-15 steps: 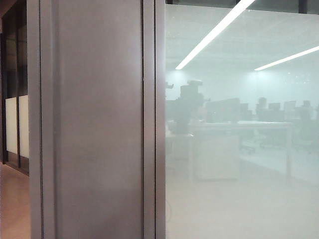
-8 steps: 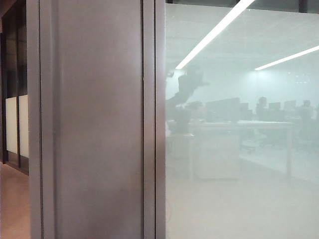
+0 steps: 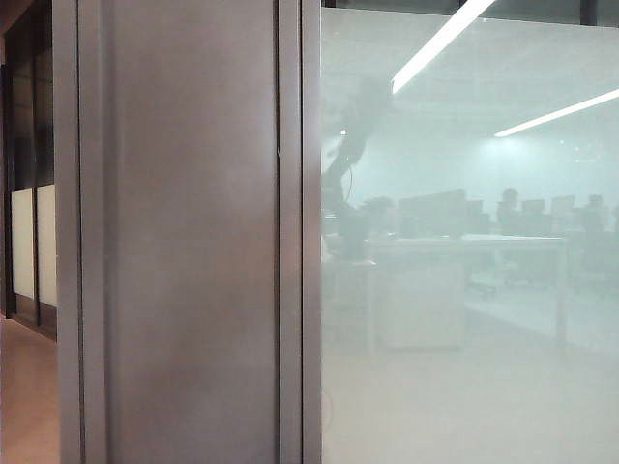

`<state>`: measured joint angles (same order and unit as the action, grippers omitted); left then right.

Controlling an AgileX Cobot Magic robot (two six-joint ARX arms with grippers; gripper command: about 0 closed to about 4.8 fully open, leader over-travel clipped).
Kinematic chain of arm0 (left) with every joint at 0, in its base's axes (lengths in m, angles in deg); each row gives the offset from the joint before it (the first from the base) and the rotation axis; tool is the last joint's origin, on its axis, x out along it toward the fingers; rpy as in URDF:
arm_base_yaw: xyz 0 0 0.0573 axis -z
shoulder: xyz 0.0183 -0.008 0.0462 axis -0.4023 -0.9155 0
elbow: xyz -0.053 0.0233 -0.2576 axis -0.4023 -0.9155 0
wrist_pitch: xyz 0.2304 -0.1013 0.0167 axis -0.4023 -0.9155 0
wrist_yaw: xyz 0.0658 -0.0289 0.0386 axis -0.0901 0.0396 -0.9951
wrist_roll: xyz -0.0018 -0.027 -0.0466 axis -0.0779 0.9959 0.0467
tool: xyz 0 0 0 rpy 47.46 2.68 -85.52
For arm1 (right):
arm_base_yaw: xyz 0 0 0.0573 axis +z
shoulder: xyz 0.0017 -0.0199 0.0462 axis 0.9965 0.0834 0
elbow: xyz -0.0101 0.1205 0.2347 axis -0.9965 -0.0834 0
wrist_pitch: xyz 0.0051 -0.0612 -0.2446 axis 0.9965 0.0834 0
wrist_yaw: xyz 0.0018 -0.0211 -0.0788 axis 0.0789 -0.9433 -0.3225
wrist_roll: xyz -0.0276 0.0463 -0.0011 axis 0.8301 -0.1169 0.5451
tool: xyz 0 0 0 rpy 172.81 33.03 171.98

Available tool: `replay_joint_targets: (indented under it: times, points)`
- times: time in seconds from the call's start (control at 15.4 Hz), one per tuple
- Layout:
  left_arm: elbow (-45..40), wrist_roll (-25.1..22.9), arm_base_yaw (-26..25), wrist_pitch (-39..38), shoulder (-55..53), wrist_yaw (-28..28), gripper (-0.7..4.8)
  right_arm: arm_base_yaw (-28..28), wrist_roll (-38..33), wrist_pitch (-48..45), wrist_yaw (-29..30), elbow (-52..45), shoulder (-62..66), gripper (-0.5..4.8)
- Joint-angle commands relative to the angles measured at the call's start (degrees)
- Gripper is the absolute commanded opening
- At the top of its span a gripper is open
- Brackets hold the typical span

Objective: Raise the arm to find the leftmost switch on the wall and turn off the lights.

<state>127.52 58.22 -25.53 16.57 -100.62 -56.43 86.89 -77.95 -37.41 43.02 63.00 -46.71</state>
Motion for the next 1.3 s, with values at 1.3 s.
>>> replay_joint_targets:
  times: [1.3]
  points:
    - [33.90, -0.33, 0.02, 4.07, -39.82, 7.87, -0.05, -0.83, -23.67, -8.48, 59.52, 43.19, 50.88, -0.01]
